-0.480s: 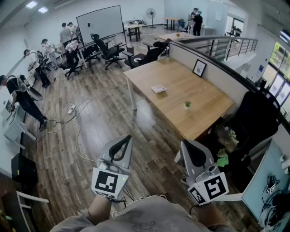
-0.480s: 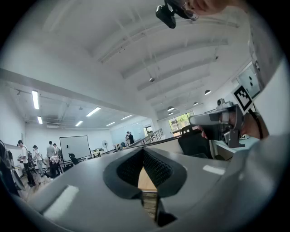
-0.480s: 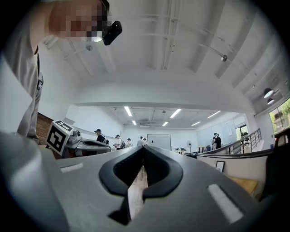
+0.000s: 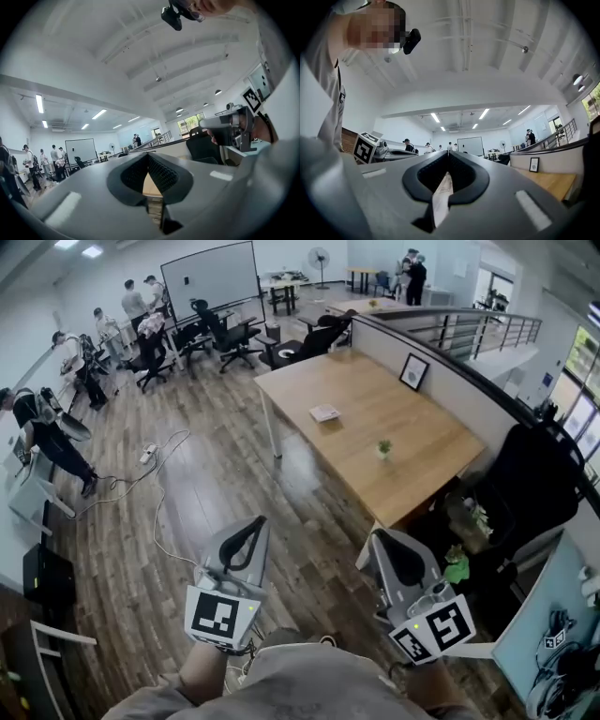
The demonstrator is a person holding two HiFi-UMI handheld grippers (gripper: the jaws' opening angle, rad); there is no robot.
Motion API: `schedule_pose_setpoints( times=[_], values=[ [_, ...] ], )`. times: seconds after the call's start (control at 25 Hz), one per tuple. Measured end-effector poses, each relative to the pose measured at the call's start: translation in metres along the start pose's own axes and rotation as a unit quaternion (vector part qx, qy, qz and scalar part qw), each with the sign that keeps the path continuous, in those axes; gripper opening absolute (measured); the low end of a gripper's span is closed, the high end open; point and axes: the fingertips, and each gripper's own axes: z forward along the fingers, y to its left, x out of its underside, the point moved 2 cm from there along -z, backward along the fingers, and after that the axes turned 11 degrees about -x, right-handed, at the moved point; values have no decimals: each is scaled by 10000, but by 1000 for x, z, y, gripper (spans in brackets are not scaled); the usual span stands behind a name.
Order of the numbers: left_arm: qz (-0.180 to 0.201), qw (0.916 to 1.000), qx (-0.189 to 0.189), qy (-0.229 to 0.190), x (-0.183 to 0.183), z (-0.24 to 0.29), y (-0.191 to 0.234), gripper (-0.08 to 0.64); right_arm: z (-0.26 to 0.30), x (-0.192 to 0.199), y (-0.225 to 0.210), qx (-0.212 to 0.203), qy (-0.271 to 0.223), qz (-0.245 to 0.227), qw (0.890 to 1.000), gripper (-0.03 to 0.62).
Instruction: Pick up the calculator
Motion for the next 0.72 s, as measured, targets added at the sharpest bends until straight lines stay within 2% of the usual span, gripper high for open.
schedule_pose_setpoints(
  times=[0.12,0.16,0.2,0.24,0.36,0.6,0.72],
  values=[
    [-12,9999,-65,83,8,2,-4,2,-6,7,-8,116,-24,81,9999,17],
    [-18,9999,-66,105,10,2,-6,2,-8,8,-9,161,-47,107,9998,70],
    [-22,9999,-72,130,12,2,-6,2,-8,9,-11,212,-58,100,9997,171],
    [-16,9998,-86,154,14,3,-6,2,-9,10,-14,272,-51,56,9996,219],
    [23,9998,-122,175,16,10,-2,2,-3,13,-24,404,12,-71,9992,230],
    [18,9998,-103,159,26,33,9,2,20,26,-39,390,136,-77,9991,230],
    [30,9999,-106,105,30,51,25,2,43,32,-51,370,160,52,9992,229]
  ],
)
